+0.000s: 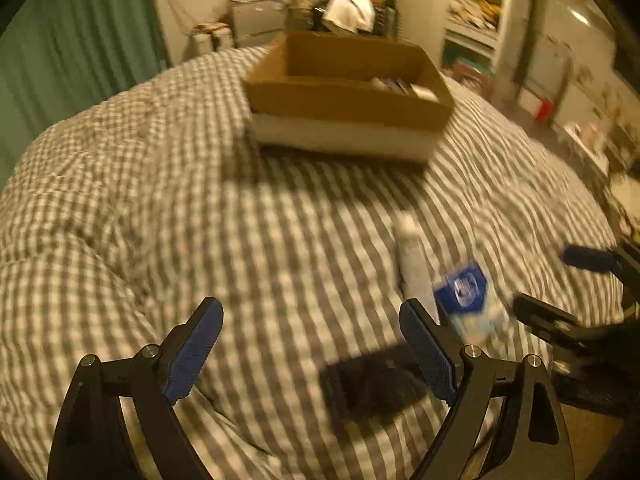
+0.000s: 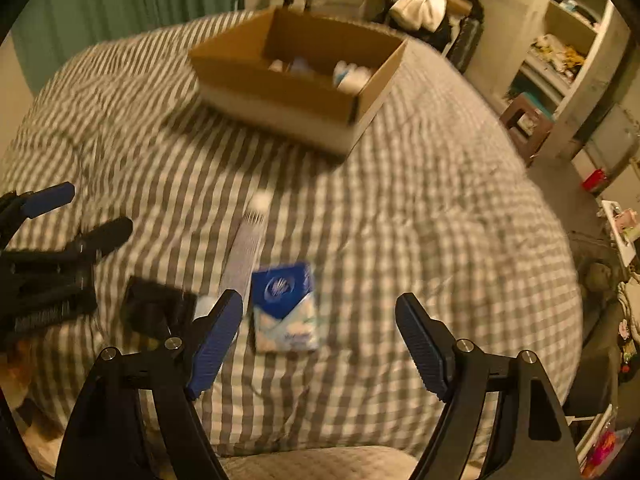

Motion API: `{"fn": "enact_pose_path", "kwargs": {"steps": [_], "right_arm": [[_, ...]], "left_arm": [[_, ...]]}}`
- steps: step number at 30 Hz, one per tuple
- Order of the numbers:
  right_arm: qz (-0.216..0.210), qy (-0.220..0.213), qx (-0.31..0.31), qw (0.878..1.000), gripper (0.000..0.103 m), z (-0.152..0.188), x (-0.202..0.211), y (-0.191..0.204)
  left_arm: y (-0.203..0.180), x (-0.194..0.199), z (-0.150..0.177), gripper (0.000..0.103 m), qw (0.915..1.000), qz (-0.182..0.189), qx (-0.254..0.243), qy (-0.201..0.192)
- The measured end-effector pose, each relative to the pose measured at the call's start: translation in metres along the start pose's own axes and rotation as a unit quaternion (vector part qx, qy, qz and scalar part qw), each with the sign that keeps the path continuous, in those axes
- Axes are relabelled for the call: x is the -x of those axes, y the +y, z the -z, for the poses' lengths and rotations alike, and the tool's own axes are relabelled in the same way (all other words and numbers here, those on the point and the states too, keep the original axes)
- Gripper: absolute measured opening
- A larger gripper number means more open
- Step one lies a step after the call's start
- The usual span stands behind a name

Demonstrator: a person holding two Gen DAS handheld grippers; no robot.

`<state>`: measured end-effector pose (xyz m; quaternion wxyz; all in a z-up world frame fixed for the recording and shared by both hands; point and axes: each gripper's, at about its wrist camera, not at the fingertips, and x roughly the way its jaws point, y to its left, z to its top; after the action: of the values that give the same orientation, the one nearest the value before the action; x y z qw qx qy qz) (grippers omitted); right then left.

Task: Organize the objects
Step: 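Grasp the blue tissue pack with the right tool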

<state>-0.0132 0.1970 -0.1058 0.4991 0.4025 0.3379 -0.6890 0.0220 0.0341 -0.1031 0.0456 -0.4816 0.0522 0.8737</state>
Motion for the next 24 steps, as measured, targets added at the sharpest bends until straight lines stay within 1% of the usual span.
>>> {"fn": "enact_pose_path", "kwargs": {"steps": [3,6,11,12,14,15,16,19,22,24], "right_arm": [[-0.013,0.023,0.004,1.000,0.079,0.005,-0.023,0.007],[-0.023,0.034,0.010,0.999,0.078,0.005,-0.036,0.012],[-0.015,0.074,0.003,0.997,0.077,0.009,-0.067,0.012],[-0.013,0.079,0.004,0.997,0.072,0.009,-0.071,0.012],[-0.015,0.093,0.005,0.996,0.062,0.010,-0.080,0.012],[-0.020,0.096,0.004,0.995,0.053,0.010,-0.083,0.012],[-0.025,0.095,0.002,0.995,0.048,0.010,-0.083,0.012],[-0.013,0.080,-0.008,0.997,0.047,0.008,-0.080,0.007],[-0.014,0.073,-0.023,0.997,0.047,0.007,-0.078,0.000],[-0.016,0.070,-0.027,0.997,0.047,0.007,-0.077,-0.002]], "left_arm": [[-0.004,-0.006,0.011,0.092,0.9999,0.009,-0.001,0.013],[-0.007,-0.010,0.019,0.093,0.9995,0.024,0.002,0.022],[-0.021,-0.018,0.030,0.093,0.9984,0.031,-0.035,0.031],[-0.022,-0.020,0.033,0.093,0.9983,0.031,-0.039,0.031],[-0.026,-0.025,0.039,0.096,0.9972,0.038,-0.053,0.036],[-0.028,-0.027,0.041,0.097,0.9968,0.043,-0.057,0.036],[-0.031,-0.029,0.043,0.097,0.9961,0.049,-0.064,0.037],[-0.039,-0.037,0.048,0.097,0.9938,0.058,-0.085,0.042],[-0.043,-0.053,0.054,0.097,0.9917,0.049,-0.101,0.062],[-0.043,-0.056,0.055,0.096,0.9919,0.052,-0.103,0.054]]}}
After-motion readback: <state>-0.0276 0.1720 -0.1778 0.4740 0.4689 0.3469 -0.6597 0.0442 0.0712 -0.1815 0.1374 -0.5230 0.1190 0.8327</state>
